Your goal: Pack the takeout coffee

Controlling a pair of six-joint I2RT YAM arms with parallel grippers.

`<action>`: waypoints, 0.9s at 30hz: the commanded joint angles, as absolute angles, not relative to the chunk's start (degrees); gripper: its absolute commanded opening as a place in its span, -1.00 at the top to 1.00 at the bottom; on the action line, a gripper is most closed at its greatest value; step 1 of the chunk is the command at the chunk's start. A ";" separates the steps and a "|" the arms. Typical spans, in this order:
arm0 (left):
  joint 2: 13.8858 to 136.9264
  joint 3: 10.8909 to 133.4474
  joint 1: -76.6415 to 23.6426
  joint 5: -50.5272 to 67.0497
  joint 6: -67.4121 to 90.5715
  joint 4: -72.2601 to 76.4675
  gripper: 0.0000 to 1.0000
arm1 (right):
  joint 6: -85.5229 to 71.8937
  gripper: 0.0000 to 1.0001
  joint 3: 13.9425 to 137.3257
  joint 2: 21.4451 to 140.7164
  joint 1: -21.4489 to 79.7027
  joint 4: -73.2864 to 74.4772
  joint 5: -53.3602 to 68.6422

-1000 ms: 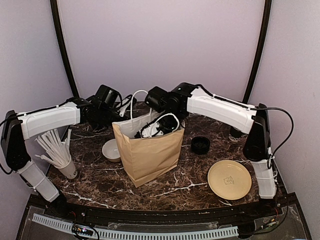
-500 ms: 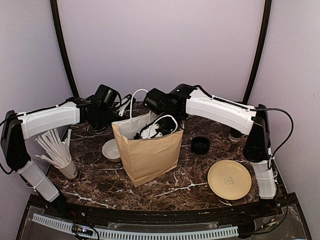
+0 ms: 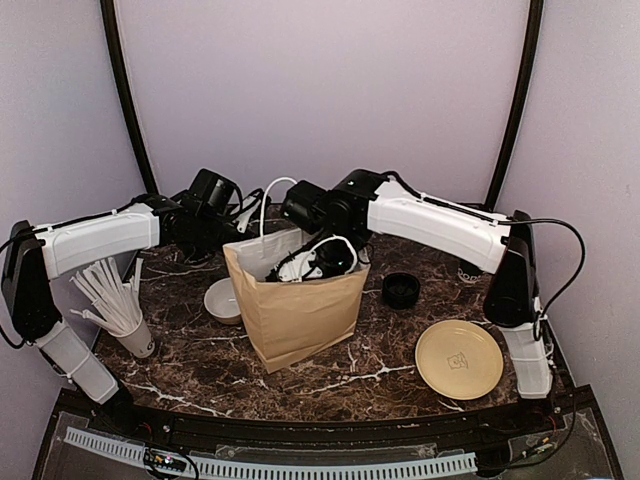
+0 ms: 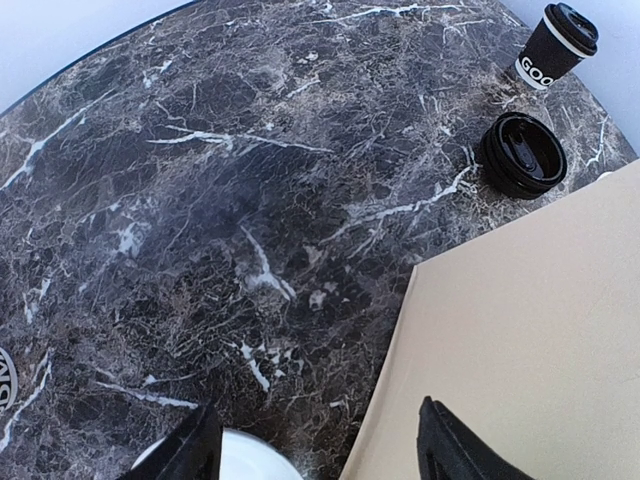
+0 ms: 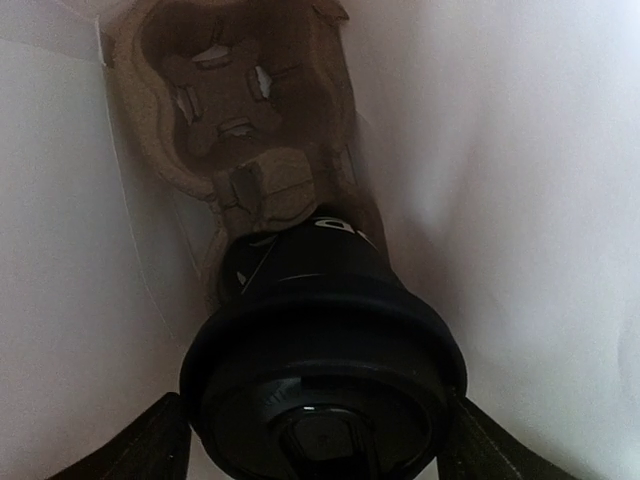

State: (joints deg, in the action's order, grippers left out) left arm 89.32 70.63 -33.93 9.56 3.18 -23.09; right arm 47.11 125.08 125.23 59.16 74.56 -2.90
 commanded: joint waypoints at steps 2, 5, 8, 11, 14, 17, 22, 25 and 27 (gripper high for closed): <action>86.93 71.97 -33.66 9.25 2.17 -25.58 -0.41 | 45.89 -0.92 127.37 126.61 58.98 81.28 -0.32; 86.90 72.57 -33.54 9.14 1.70 -26.30 -0.42 | 45.67 -0.97 129.34 125.83 58.83 81.30 -0.25; 86.66 73.01 -33.59 8.78 1.22 -27.06 -0.43 | 45.78 -0.97 129.07 124.65 58.87 81.36 0.83; 86.17 74.06 -33.56 7.61 0.76 -27.96 -0.43 | 46.09 -0.97 127.78 122.93 58.72 81.22 1.84; 85.37 75.91 -33.57 6.30 0.47 -29.74 -0.43 | 45.62 -0.97 128.46 122.03 57.94 81.29 2.02; 83.62 77.61 -33.52 6.04 -1.15 -32.07 -0.43 | 46.06 -0.93 128.85 120.28 57.19 81.27 3.22; 80.76 81.32 -33.55 6.33 -2.56 -35.58 -0.43 | 46.95 -0.68 128.27 117.60 56.82 81.30 4.63; 79.47 82.75 -33.58 8.95 -3.58 -37.25 -0.43 | 47.11 -0.72 127.28 116.87 56.52 81.30 5.21; 78.45 83.33 -33.61 12.95 -4.22 -37.56 -0.43 | 46.79 -0.92 126.98 117.05 56.16 81.34 5.13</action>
